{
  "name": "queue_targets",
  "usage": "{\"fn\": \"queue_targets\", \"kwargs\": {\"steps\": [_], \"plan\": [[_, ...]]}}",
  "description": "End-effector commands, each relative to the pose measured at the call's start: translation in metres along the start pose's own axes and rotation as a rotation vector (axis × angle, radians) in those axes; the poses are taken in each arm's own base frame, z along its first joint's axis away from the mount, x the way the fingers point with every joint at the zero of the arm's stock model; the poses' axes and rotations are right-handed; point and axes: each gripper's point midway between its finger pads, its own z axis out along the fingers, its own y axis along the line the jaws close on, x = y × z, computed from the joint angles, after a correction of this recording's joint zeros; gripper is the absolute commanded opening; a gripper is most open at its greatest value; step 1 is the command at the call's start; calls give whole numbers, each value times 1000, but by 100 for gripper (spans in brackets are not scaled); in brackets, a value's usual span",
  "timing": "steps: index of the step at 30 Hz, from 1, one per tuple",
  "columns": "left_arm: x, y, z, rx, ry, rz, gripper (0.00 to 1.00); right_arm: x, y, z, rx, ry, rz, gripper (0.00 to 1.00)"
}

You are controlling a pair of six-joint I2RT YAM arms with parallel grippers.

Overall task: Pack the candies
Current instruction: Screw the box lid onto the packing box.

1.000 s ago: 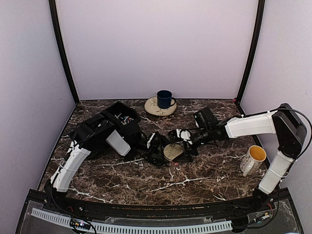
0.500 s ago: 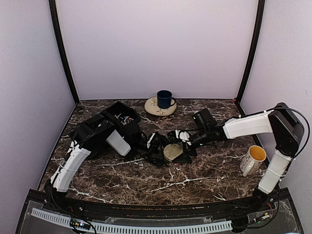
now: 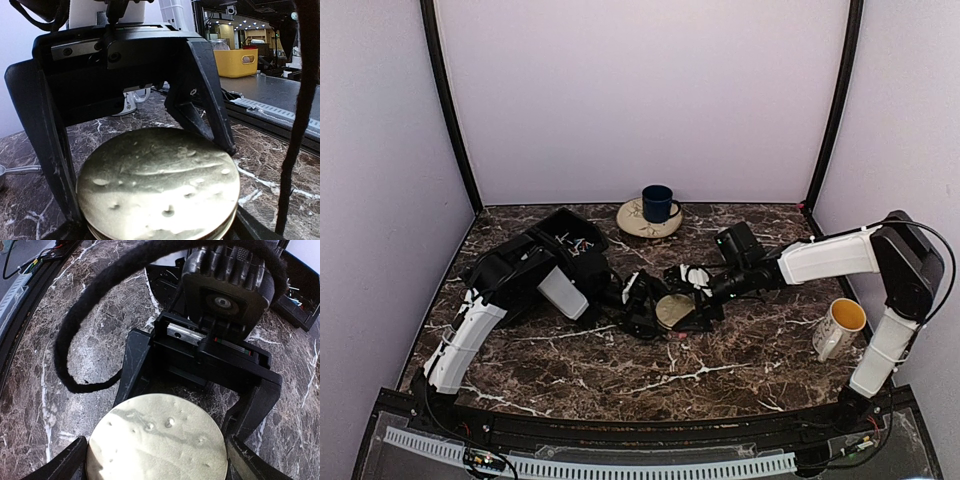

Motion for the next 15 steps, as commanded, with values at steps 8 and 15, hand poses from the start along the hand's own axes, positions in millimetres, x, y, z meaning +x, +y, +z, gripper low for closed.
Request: {"fn": "queue_targets", "kwargs": {"steps": [8, 15], "plan": [[121, -30, -19, -138, 148, -405, 70, 18, -20, -3, 212, -4, 157, 84], [121, -27, -21, -162, 149, -406, 70, 28, -23, -5, 375, -6, 227, 84]]}}
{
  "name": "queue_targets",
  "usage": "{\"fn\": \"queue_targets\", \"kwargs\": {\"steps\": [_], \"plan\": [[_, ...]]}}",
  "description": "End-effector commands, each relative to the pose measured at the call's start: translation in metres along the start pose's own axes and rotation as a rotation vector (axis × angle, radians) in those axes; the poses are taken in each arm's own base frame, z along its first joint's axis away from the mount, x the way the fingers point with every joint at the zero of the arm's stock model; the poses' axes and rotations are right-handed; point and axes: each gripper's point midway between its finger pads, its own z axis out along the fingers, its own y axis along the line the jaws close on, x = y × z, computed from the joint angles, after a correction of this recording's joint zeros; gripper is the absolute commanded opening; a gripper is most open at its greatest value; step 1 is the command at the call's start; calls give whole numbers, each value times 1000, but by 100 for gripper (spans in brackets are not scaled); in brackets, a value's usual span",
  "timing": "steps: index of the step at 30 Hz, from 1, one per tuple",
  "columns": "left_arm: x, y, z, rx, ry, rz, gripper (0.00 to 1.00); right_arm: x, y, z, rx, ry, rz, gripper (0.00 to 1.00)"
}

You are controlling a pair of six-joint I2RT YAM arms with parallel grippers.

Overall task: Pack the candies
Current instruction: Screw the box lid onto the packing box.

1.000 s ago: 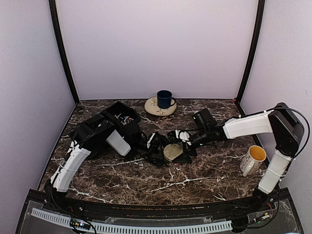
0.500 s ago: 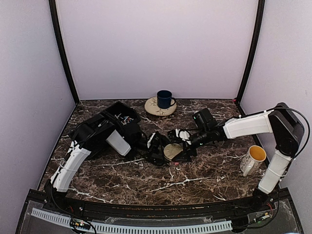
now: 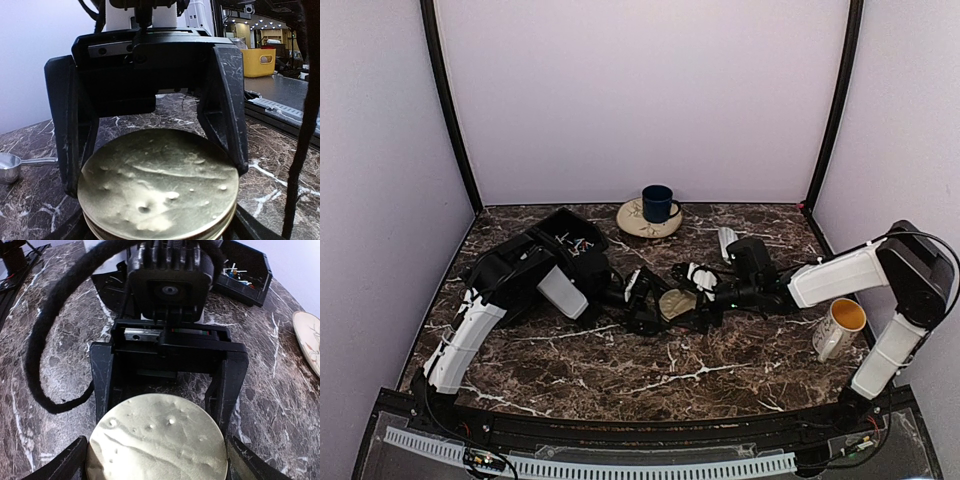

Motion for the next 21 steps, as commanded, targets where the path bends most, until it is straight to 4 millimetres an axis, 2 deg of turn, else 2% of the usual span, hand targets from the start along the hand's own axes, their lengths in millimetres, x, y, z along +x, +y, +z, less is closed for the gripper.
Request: {"fn": "queue_targets", "kwargs": {"steps": [1, 12, 17, 21], "plan": [[119, -39, -22, -78, 154, -389, 70, 16, -11, 0, 166, 46, 104, 85], [119, -35, -25, -107, 153, -393, 70, 7, -18, 13, 442, 43, 188, 87], [119, -34, -25, -112, 154, -390, 70, 6, -13, 18, 472, 55, 214, 91], [119, -34, -25, -111, 154, -390, 70, 4, -10, 12, 473, 50, 216, 99]]}}
